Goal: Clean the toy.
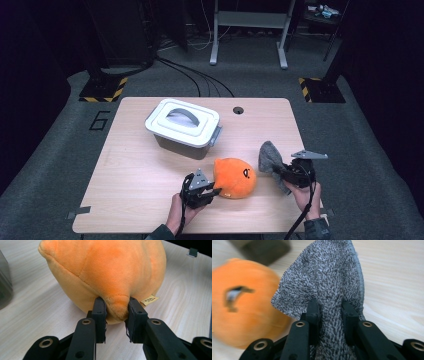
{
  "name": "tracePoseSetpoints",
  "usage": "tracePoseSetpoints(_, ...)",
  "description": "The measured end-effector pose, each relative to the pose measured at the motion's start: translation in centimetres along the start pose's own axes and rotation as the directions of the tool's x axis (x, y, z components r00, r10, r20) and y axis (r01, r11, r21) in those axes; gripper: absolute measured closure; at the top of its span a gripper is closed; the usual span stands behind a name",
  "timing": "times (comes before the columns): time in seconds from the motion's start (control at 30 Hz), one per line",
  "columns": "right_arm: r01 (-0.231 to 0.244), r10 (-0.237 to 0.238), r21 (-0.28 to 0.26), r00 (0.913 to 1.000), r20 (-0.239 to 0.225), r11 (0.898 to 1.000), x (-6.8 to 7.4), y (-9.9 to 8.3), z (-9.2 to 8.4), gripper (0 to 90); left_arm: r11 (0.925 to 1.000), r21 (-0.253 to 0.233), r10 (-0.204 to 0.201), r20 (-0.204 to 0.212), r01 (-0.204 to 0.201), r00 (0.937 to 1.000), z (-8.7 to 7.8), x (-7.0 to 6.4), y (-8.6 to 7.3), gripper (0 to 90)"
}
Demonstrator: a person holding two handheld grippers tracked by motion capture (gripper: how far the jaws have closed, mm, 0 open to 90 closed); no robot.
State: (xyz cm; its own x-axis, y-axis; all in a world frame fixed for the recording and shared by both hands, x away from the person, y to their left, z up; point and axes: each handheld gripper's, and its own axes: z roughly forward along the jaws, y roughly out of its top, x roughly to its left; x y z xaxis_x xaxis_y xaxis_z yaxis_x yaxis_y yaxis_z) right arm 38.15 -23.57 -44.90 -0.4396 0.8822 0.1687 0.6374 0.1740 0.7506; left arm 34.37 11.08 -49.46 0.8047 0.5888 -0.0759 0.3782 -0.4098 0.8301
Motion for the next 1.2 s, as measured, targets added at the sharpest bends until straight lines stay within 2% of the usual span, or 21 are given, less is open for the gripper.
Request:
tracePoseSetpoints(0.07, 0.033, -0.033, -0.007, 0.9986, -0.042, 0.999, 1.3, 0.7, -0.2, 72.5, 1.0000, -0.001, 0.005, 0.003, -0.005, 1.0000, 0.0, -0.1, 0.1, 71.9)
tracePoseSetpoints(0.17, 0.061, -0.061, -0.007, 0.9956, -0.072, 0.998, 2.9, 1.3, -0.3, 72.3, 1.0000, 0.003, 0.007, -0.001, -0.007, 1.0000, 0.0, -0.1, 0.4, 72.2)
tracePoseSetpoints(0.27, 0.100, -0.101, -0.014, 0.9891, -0.107, 0.995, 4.8, 2.3, -0.5, 72.1, 1.0000, 0.005, 0.006, -0.009, -0.006, 0.9999, 0.1, -0.3, 0.5, 72.4)
tracePoseSetpoints(0.4, 0.160, -0.158, -0.006, 0.9721, -0.173, 0.987, 7.3, 3.3, 0.1, 71.5, 0.9999, 0.016, 0.004, -0.003, -0.004, 1.0000, 0.2, -0.4, 1.0, 73.0)
tracePoseSetpoints(0.47, 0.198, -0.193, 0.007, 0.9624, -0.191, 0.980, 8.5, 3.7, 1.0, 71.1, 0.9997, 0.021, 0.012, -0.002, -0.012, 0.9999, 0.4, -0.7, 1.2, 73.3)
tracePoseSetpoints(0.57, 0.233, -0.223, 0.043, 0.9594, -0.173, 0.972, 9.7, 3.8, 2.3, 71.0, 0.9996, 0.026, 0.012, -0.005, -0.012, 0.9999, 0.4, -0.7, 1.2, 74.5)
tracePoseSetpoints(0.6, 0.250, -0.241, 0.045, 0.9589, -0.150, 0.967, 9.8, 3.6, 2.6, 71.1, 0.9996, 0.027, 0.006, 0.000, -0.006, 1.0000, 0.4, -0.6, 1.2, 74.9)
tracePoseSetpoints(0.63, 0.249, -0.240, 0.050, 0.9603, -0.142, 0.967, 9.8, 3.6, 2.8, 71.3, 0.9998, 0.019, -0.011, 0.004, 0.011, 0.9999, 0.4, -0.6, 1.1, 75.2)
tracePoseSetpoints(0.77, 0.226, -0.216, 0.063, 0.9671, -0.135, 0.972, 8.7, 3.1, 3.0, 72.0, 0.9999, 0.014, -0.004, 0.011, 0.004, 0.9999, 0.4, -0.6, 1.0, 76.6)
tracePoseSetpoints(0.83, 0.222, -0.215, 0.074, 0.9719, -0.096, 0.972, 8.0, 2.8, 2.8, 72.1, 0.9999, 0.016, 0.003, 0.010, -0.003, 0.9999, 0.4, -0.5, 1.0, 76.8)
tracePoseSetpoints(0.97, 0.174, -0.173, 0.092, 0.9847, -0.018, 0.980, 5.8, 2.0, 2.6, 72.3, 0.9998, 0.014, -0.011, 0.012, 0.011, 0.9999, 0.3, -0.4, 0.6, 76.8)
tracePoseSetpoints(1.03, 0.124, -0.120, 0.088, 0.9911, -0.058, 0.988, 4.8, 1.0, 2.9, 72.4, 0.9999, 0.017, -0.001, 0.025, 0.000, 0.9997, 0.4, -0.5, 0.5, 76.5)
tracePoseSetpoints(1.1, 0.117, -0.112, 0.077, 0.9918, -0.061, 0.990, 4.6, 0.6, 3.1, 72.4, 0.9996, 0.016, 0.021, 0.010, -0.021, 0.9997, 0.4, -0.7, 0.7, 72.0)
tracePoseSetpoints(1.2, 0.109, -0.105, 0.074, 0.9931, -0.051, 0.991, 4.6, 0.6, 3.2, 72.5, 0.9997, 0.013, 0.021, -0.009, -0.021, 0.9997, 0.5, -0.8, 1.0, 55.1)
